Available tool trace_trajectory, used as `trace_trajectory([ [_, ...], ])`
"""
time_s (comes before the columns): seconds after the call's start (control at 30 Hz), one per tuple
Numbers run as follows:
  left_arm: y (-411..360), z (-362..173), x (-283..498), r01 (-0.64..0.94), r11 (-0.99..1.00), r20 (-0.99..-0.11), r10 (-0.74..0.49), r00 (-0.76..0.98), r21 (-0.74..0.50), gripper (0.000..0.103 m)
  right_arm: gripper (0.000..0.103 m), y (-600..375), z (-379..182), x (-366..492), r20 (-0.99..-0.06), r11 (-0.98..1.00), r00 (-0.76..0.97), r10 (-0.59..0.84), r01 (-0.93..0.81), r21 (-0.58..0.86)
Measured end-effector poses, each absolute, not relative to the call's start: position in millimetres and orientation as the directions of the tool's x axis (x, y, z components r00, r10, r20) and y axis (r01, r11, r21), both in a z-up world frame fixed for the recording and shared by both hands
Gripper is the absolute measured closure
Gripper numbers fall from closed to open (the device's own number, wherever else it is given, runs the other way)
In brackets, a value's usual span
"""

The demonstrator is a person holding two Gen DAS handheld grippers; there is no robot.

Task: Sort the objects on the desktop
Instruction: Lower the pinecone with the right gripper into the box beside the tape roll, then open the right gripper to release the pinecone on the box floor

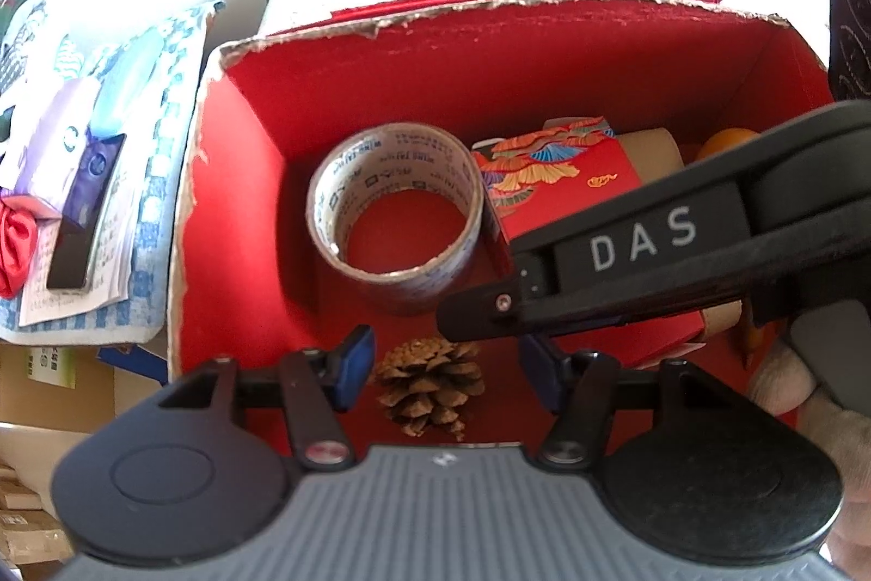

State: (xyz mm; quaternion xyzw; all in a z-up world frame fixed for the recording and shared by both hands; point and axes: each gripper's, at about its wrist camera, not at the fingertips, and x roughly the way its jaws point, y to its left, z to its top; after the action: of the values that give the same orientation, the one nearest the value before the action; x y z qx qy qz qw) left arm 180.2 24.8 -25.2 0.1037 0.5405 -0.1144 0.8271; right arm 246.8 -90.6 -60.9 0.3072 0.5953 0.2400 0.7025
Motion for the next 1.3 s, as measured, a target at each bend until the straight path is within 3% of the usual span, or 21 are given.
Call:
trace_trajectory([
  [1.0,21.2,-23.5,178.4,0.297,0.954,-0.922,-0.079,0.378,0.041,0.039,0.066,-90.8,-59.8,245.6,-0.669,0.682,0.188,0.719,-0.009,0.731],
  [1.3,19.5,-24.9,179.5,0.290,0.956,-0.927,-0.078,0.368,0.034,0.034,0.065,-90.7,-58.8,244.8,-0.668,0.682,0.186,0.721,-0.016,0.732],
])
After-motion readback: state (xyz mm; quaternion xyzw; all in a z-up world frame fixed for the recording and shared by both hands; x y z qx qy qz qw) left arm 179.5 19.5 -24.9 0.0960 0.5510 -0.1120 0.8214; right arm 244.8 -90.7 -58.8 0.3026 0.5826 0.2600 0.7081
